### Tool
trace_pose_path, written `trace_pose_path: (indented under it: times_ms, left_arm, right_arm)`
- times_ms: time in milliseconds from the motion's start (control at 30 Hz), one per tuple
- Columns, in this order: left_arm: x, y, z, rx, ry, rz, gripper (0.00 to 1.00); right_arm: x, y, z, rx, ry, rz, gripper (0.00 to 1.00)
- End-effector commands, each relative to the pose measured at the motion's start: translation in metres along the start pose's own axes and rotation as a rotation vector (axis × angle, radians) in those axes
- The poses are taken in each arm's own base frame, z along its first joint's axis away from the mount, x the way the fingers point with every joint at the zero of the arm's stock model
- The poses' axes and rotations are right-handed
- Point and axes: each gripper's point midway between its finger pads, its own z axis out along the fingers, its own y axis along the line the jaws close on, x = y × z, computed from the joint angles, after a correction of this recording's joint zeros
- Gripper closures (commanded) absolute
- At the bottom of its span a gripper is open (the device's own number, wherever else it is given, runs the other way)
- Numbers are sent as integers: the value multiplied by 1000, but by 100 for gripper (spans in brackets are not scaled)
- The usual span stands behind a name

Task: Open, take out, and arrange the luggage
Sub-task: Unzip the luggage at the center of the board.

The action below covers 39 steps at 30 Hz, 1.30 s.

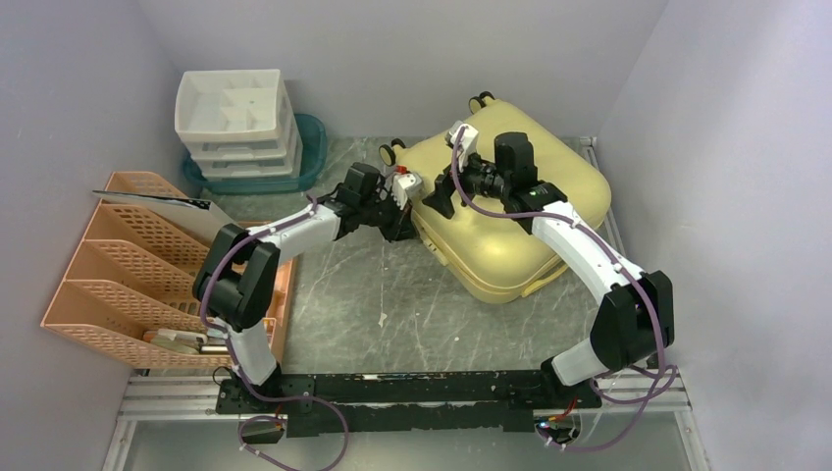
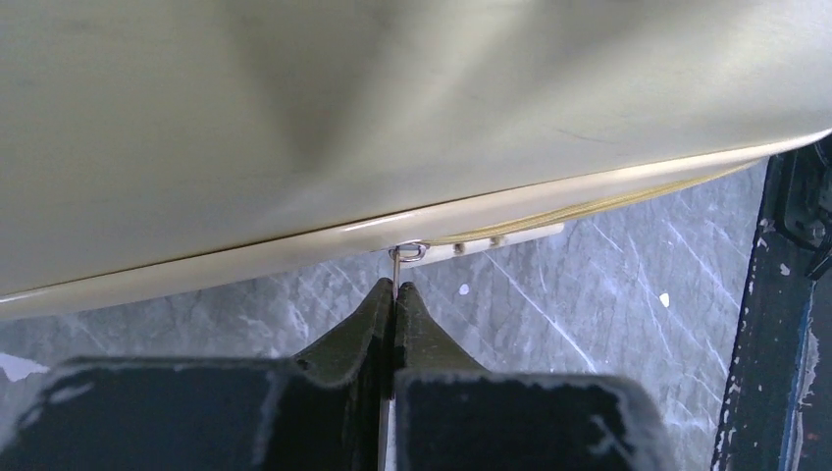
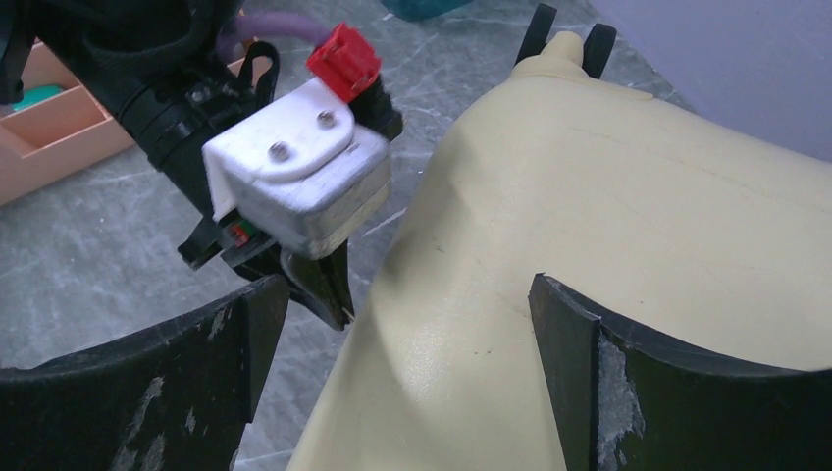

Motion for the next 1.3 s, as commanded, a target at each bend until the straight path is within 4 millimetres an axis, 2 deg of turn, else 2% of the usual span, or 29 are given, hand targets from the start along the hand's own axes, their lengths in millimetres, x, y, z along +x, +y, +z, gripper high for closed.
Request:
trace_pose_path:
  times_ms: [0, 200, 400, 533, 700, 767, 833, 867, 1033, 1167, 1267]
  left_arm:
    - [-27, 42, -12, -123, -66, -44, 95]
    - [-40, 85, -23, -243, -81, -121, 95]
    - [-60, 134, -37, -396, -90, -153, 95]
    - [-64, 160, -36, -457, -95, -216, 95]
    - [-64, 179, -28, -493, -73, -241, 95]
    - [-66, 181, -29, -496, -81, -243, 95]
    - [-68, 173, -31, -468, -99, -237, 95]
    - [-62, 166, -31, -450, -101, -239, 95]
    - [-69, 128, -41, -343, -161, -180, 95]
    - [-75, 113, -52, -324, -186, -150, 95]
    - [-77, 107, -57, -318, -203, -132, 95]
  right_arm:
    - [68, 4, 0, 0, 179, 116, 0]
    - [85, 3, -6, 6, 205, 150, 0]
    - [84, -1, -8, 20, 203, 151, 0]
    - [85, -2, -9, 30, 205, 146, 0]
    - [86, -3, -11, 32, 207, 139, 0]
    - [87, -4, -11, 36, 209, 134, 0]
    - [91, -6, -11, 49, 218, 128, 0]
    - [91, -8, -12, 60, 219, 121, 0]
    - [86, -20, -14, 137, 224, 78, 0]
    - [75, -26, -13, 236, 240, -47, 0]
    - [63, -19, -9, 312, 253, -182, 0]
